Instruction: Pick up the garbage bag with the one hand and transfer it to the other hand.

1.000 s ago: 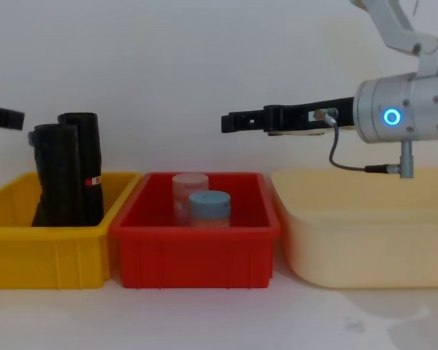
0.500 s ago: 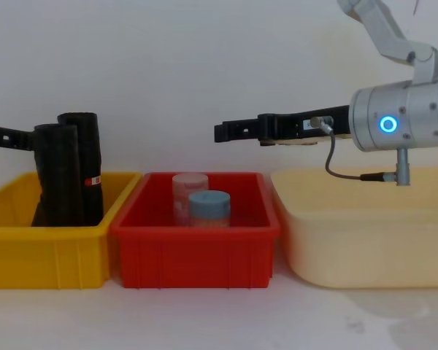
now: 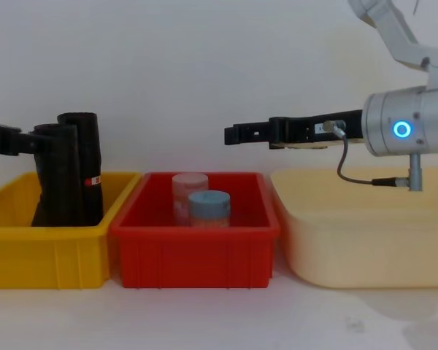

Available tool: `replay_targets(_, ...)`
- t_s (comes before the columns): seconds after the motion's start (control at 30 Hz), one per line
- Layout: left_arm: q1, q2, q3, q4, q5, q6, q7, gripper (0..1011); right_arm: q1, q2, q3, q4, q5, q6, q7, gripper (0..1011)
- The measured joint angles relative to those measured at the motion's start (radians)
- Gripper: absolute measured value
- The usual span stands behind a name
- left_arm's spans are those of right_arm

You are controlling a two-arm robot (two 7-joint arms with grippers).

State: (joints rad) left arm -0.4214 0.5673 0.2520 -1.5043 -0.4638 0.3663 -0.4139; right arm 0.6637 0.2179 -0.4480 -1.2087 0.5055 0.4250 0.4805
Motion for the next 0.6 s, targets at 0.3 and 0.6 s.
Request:
replay_targets(0.3, -0.038, -0.034, 0.03, 0.054, 0.005, -0.028, 0.002, 1001, -0.001, 0.01, 0.001, 0.003, 0.013, -0.001, 0.007, 1001)
replay_targets(0.6, -0.057, -0.063, 0.04, 0.09, 0.024, -0.031, 0.051, 1001, 0.003, 0.017, 0.001, 0.011, 0.024, -0.001, 0.01, 1002)
